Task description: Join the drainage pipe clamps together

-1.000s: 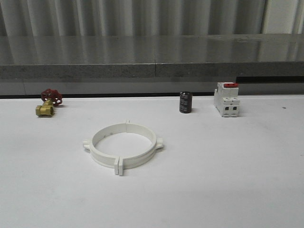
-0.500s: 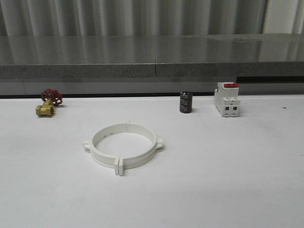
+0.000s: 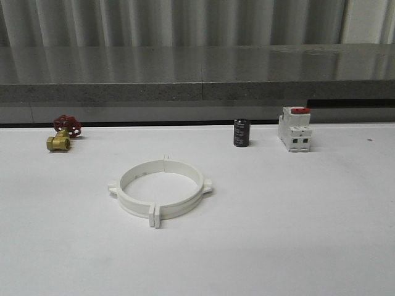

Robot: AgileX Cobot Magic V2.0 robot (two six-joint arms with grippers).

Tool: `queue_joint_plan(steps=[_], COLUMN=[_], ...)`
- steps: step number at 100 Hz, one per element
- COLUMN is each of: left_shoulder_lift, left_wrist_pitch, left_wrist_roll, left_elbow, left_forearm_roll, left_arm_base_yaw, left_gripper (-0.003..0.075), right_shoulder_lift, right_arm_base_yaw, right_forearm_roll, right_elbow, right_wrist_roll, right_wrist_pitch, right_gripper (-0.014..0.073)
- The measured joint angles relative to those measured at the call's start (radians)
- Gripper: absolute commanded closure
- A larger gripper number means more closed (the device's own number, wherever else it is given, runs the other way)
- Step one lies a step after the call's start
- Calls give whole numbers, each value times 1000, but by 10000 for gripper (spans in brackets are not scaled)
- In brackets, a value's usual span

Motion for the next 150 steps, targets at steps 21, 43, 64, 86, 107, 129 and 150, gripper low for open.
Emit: queue_joint_plan(steps=[21,43,64,86,107,129,150], left_shoulder_lift=[0,0,0,-45,-142,-281,-404], left_wrist_pitch=[0,0,-3,-327,-537,-551,-550], left_wrist_roll=[0,0,0,0,19,47,51], left_elbow=[0,0,0,110,272,401,467], left_forearm_roll=[0,0,2,57,28,-19,-52], left_arm_base_yaw=[0,0,0,0,29,103,173], left_gripper=[741,741,741,741,741,741,741], right_shoulder_lift=[0,0,0,0,0,0,0], right_arm_base_yaw=[0,0,0,0,0,0,0], right_forearm_roll=[-6,-8,-8,-8,-8,-8,-8], right_elbow=[0,0,0,0,0,0,0], right_wrist_roll=[2,0,0,0,0,0,0], right_wrist_pitch=[84,91,92,93,93,93,93], right_gripper=[661,661,661,661,661,661,661])
